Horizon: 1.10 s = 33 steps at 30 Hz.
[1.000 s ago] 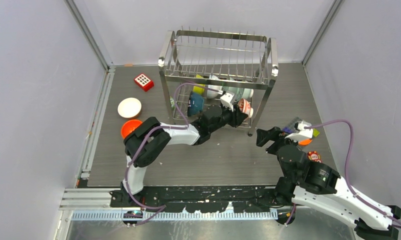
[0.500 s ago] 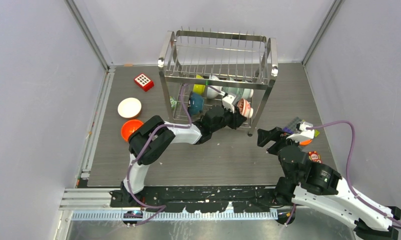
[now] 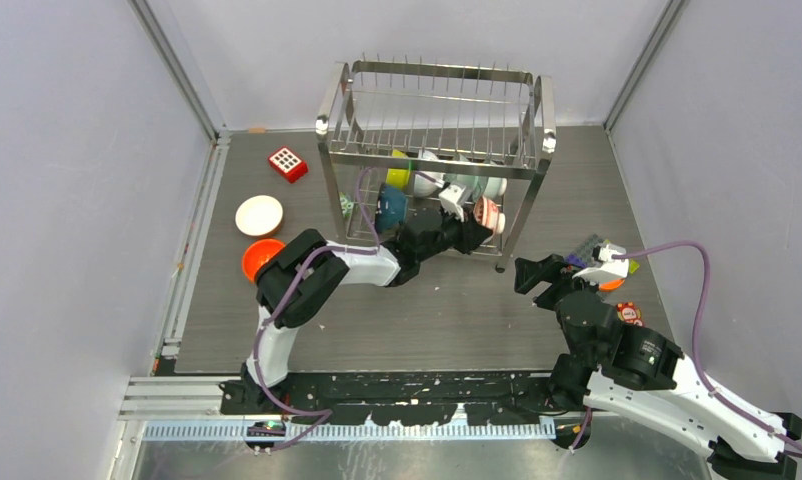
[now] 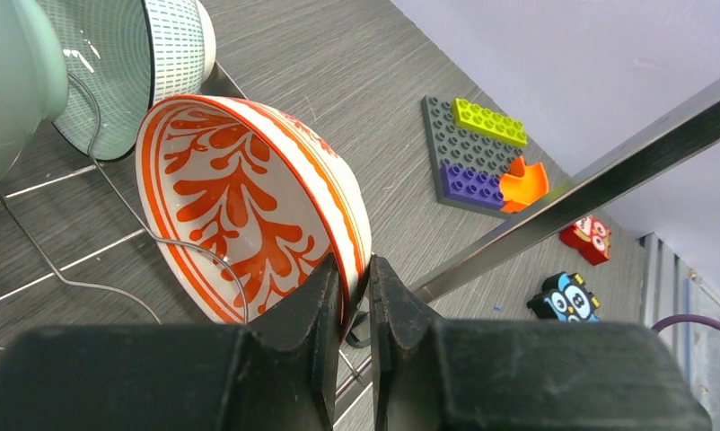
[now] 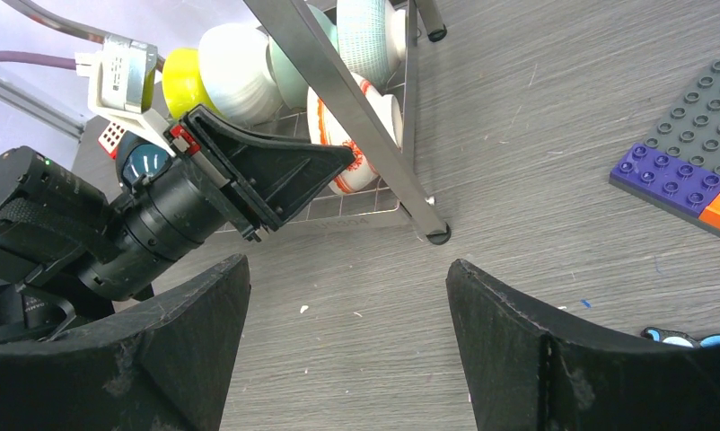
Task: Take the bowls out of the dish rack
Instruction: Pick up the bowl from the dish rack.
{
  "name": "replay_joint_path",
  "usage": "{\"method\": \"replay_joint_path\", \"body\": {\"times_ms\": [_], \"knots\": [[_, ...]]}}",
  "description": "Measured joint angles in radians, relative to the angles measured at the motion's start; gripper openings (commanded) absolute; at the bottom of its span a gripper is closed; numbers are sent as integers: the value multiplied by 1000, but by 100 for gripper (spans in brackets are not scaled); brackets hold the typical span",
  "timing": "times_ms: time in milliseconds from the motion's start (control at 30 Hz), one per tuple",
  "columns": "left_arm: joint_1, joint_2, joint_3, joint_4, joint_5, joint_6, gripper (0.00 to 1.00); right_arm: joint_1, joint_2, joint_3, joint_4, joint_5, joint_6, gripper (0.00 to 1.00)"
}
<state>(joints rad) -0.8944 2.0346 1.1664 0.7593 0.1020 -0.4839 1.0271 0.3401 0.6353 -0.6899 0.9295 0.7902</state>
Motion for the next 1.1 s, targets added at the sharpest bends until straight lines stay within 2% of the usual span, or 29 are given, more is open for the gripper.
{"method": "replay_joint_path", "body": {"times_ms": [433,1100], "knots": [[58,0,-79,171,103,-130,0,0,0,-18,1,-1,3,84],[96,33,-101,311,171,-346,0,0,0,-24,0,-2,3,84]]}}
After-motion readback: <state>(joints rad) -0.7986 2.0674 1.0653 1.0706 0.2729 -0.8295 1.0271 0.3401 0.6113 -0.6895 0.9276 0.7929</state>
